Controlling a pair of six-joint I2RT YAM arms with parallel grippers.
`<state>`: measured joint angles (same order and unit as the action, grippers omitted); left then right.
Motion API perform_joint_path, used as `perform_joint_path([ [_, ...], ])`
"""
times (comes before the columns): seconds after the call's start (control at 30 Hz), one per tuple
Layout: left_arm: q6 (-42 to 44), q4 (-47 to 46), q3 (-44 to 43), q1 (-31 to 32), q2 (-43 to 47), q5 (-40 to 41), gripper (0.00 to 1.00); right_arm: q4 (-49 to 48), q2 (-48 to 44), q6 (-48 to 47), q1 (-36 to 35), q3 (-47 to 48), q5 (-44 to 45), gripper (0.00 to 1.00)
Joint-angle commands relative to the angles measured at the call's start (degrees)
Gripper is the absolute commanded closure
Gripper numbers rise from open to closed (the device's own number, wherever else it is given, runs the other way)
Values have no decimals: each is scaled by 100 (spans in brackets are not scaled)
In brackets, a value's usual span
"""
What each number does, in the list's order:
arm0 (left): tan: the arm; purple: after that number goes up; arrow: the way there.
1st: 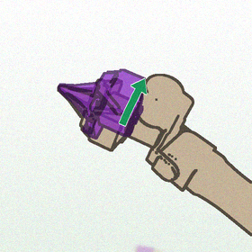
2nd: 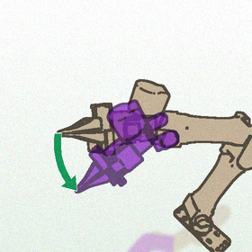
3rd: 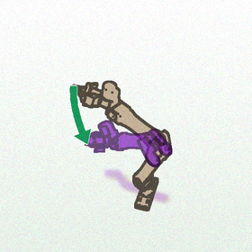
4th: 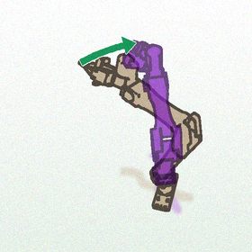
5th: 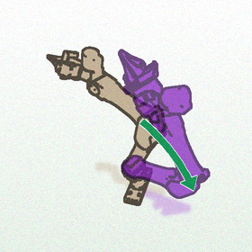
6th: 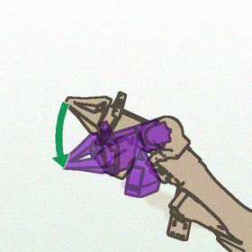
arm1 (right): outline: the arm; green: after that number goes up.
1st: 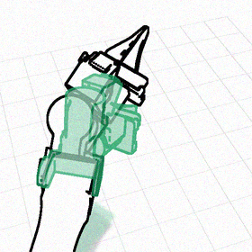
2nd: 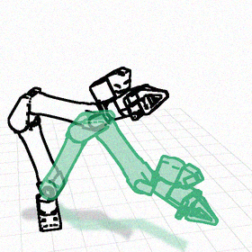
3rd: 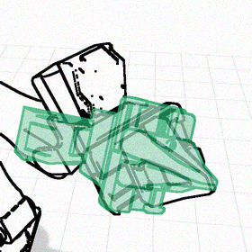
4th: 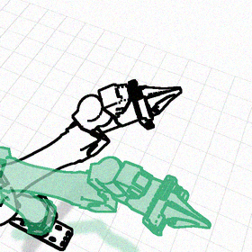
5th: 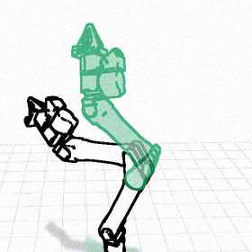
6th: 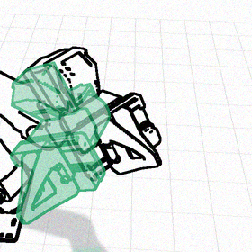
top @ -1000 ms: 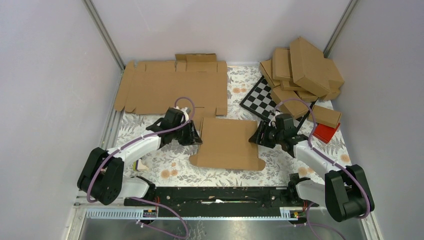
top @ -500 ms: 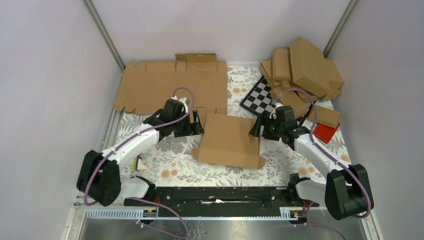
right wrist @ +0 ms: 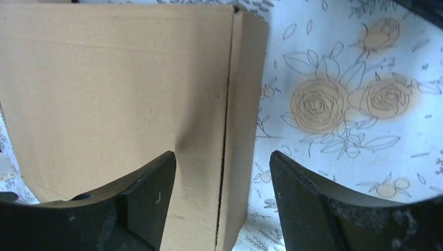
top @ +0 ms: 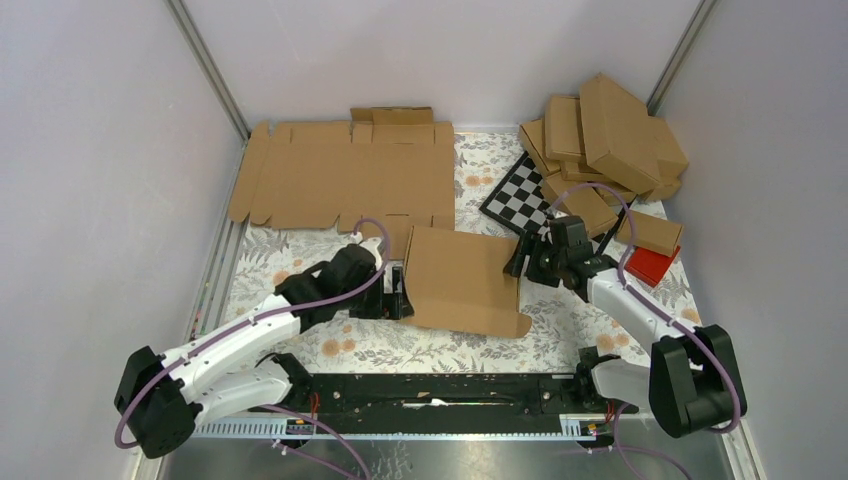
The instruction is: Fold the paper box
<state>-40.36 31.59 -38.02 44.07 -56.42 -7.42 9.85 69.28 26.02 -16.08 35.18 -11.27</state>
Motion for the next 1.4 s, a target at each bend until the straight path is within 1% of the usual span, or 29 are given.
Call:
perform_joint_path([
  [0.0, -29, -429, -259, 4, 32, 870, 15, -15, -460, 307, -27, -271, 295, 29],
  [0.1, 281, -125, -829, -54, -356, 1448, 15, 292, -731, 375, -28, -319, 516, 29],
  [0.13, 393, -115, -976, -174, -529, 1457, 15, 441, -822, 352, -27, -282, 657, 26],
  [0.23, 644, -496, -1073, -752, -985, 851, 15, 764, -1124, 211, -27, -168, 1065, 16],
  [0.3, 720, -902, -1046, -1016, -1212, 484, 15, 857, -1272, 137, -27, -77, 1161, 15],
  [0.4, 827, -1245, -1147, -1138, -1605, 300, 15, 857, -1196, 142, -27, -12, 1149, 15],
  [0.47, 849, -1430, -1245, -1226, -1888, 116, 15, 737, -1009, 155, -27, -39, 512, 17],
  [0.57, 870, -1608, -1425, -1369, -2369, -377, 17, 475, -755, 1, -58, -93, -681, 21],
  [0.67, 929, -1814, -1502, -1374, -2774, -506, 17, 352, -771, 167, -237, -261, -830, 22],
  [0.77, 962, -2033, -1614, -1367, -3256, -828, 18, 414, -883, 352, -368, -423, -861, 22],
  [0.83, 1001, -2212, -1744, -1337, -3567, -1173, 24, 585, -1071, 529, -424, -487, -921, 23],
  [0.87, 1061, -2265, -1838, -1262, -3705, -1287, 26, 649, -1236, 658, -464, -547, -912, 24],
  [0.93, 1244, -2264, -2137, -1027, -3959, -1264, 26, 751, -1669, 925, -484, -701, -780, 24],
  [1.03, 1389, -2252, -2654, -731, -4455, -1279, 26, 928, -2263, 1061, -489, -857, -372, 23],
  [1.13, 1382, -2301, -3161, -598, -4934, -1420, 26, 1105, -2412, 1097, -484, -825, -21, 22],
  [1.23, 1390, -2304, -3792, -520, -5302, -1483, 27, 1189, -2307, 1272, -485, -807, 194, 18],
  [1.37, 1414, -2011, -4331, -493, -5433, -1038, 26, 1362, -2329, 1410, -485, -756, 634, 8],
])
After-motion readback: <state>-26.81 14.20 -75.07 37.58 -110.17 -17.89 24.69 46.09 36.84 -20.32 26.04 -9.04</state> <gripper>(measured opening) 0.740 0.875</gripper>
